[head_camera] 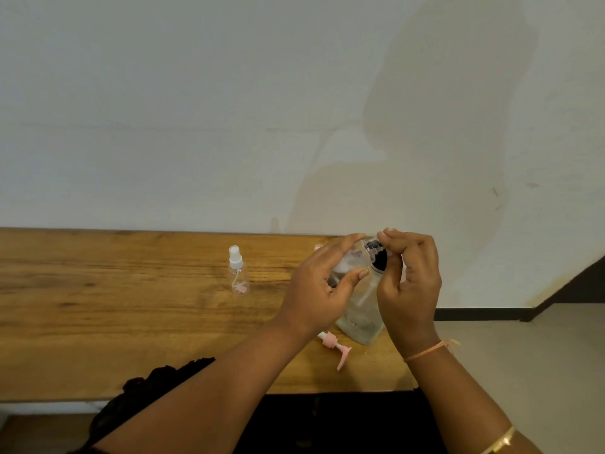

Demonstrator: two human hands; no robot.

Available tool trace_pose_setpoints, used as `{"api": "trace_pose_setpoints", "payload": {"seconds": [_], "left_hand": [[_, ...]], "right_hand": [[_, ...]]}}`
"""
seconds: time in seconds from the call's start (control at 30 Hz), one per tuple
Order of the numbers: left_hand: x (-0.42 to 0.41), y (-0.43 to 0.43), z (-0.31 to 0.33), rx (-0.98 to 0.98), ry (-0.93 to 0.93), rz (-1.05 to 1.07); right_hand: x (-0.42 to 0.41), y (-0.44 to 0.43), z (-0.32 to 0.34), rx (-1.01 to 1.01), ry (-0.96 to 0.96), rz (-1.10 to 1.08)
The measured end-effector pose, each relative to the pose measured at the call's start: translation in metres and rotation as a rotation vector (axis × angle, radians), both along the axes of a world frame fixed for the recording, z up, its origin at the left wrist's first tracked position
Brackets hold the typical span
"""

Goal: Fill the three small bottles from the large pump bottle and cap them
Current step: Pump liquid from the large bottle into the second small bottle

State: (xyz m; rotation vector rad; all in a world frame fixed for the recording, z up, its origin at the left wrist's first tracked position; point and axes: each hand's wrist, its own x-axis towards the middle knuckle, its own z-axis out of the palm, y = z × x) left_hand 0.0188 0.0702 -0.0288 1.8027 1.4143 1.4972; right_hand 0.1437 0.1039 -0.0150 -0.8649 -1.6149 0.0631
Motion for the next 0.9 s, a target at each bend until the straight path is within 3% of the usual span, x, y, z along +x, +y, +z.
{"api": "trace_pose_setpoints", "payload": {"seconds": [0.9], "left_hand": [[-0.002, -0.004, 0.007, 0.031, 0.009, -0.011]], "right_hand": [[-0.005, -0.009, 0.008, -0.006, 0.038, -0.017]]}}
